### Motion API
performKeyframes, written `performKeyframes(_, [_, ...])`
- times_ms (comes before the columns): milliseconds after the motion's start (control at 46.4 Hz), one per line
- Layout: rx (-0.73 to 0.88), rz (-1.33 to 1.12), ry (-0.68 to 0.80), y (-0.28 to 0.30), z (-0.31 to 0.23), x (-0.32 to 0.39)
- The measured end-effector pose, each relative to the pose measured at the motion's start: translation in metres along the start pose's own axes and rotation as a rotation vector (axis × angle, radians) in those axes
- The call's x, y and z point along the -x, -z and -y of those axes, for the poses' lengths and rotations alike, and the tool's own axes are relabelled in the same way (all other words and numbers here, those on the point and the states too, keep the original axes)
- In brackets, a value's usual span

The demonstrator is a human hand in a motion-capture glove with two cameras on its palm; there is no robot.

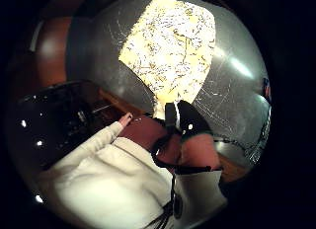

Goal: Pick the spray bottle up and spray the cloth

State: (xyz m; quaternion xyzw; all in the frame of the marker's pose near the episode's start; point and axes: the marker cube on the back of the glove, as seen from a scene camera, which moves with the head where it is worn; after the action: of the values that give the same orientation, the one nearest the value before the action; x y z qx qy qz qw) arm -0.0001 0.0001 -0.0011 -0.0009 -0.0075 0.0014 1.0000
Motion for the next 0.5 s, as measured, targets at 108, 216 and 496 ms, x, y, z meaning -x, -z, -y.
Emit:
performKeyframes(108, [-0.003,0.005,-0.014,0.001,0.003,0.003])
performKeyframes(216, [-0.003,0.023,-0.014,0.003,0.004,0.007])
performKeyframes(496, [-0.002,0.008,-0.030,0.004,0.005,0.009])
